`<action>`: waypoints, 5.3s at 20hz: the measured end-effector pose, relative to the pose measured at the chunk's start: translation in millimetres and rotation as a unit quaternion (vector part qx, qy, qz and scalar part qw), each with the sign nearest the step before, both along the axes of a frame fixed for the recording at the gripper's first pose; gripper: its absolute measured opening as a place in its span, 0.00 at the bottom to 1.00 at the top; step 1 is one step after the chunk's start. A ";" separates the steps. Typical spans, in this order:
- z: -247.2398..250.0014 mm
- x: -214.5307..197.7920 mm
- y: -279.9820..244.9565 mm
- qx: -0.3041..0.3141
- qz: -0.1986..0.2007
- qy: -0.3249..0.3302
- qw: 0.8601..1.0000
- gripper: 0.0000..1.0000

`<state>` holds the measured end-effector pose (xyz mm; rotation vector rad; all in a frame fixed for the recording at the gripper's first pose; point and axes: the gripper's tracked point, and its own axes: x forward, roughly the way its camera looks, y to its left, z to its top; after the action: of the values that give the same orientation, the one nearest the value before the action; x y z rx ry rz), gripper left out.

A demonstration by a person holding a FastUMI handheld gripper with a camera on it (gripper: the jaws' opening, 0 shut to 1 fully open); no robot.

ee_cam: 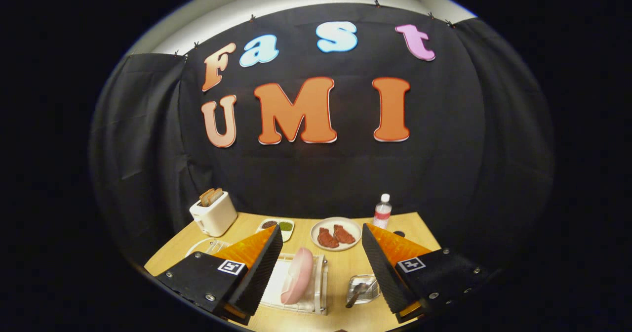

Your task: Take the plate from the dish rack, then take the spoon from the basket and place it into the plate.

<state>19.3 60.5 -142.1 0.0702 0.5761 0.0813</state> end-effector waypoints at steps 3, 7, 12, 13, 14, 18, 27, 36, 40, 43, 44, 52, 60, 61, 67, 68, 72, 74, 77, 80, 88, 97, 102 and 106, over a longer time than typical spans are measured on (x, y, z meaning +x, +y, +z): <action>-29.4 2.1 12.0 0.013 0.009 0.061 0.998 0.96; -68.2 -0.8 29.0 0.013 0.032 0.142 0.989 0.96; -118.6 -7.7 32.1 0.000 0.037 0.265 0.963 0.93; -127.0 -11.9 35.2 0.003 0.037 0.289 0.957 0.92; -133.6 -12.7 35.8 0.002 0.036 0.309 0.950 0.90; -162.8 -17.6 38.8 -0.011 0.035 0.380 0.924 0.84; -194.1 -31.6 45.4 -0.065 -0.008 0.451 0.890 0.36; -178.1 -6.7 44.9 -0.207 -0.046 0.367 0.906 0.21; -165.7 1.8 51.8 -0.256 -0.040 0.341 0.904 0.19; -158.7 2.6 46.0 -0.284 -0.053 0.329 0.899 0.17; -157.2 1.5 43.9 -0.288 -0.058 0.329 0.897 0.17; -117.9 1.8 38.5 -0.246 -0.083 0.303 0.917 0.17; -96.5 -44.5 47.6 -0.105 -0.056 0.319 0.940 0.17; -97.2 -54.2 51.2 -0.083 -0.048 0.327 0.940 0.17; -108.7 -114.9 58.8 0.018 0.004 0.374 0.927 0.17; -112.6 -124.0 56.8 0.025 0.010 0.379 0.925 0.17; -134.3 -160.9 48.6 0.044 0.022 0.404 0.913 0.17; -146.5 -180.6 47.6 0.057 0.032 0.418 0.906 0.17; -170.2 -208.4 40.9 0.064 0.042 0.443 0.893 0.17; -188.3 -226.6 30.3 0.052 0.051 0.451 0.890 0.17; -235.6 -248.6 33.3 0.093 0.040 0.456 0.884 0.17; -216.3 -231.0 9.0 0.072 0.016 0.439 0.895 0.42; -193.3 -206.3 -23.7 0.074 -0.017 0.416 0.906 0.58; -168.7 -175.9 -53.0 0.082 -0.038 0.416 0.905 0.60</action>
<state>-156.6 7.5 -310.8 0.3005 1.4242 0.0195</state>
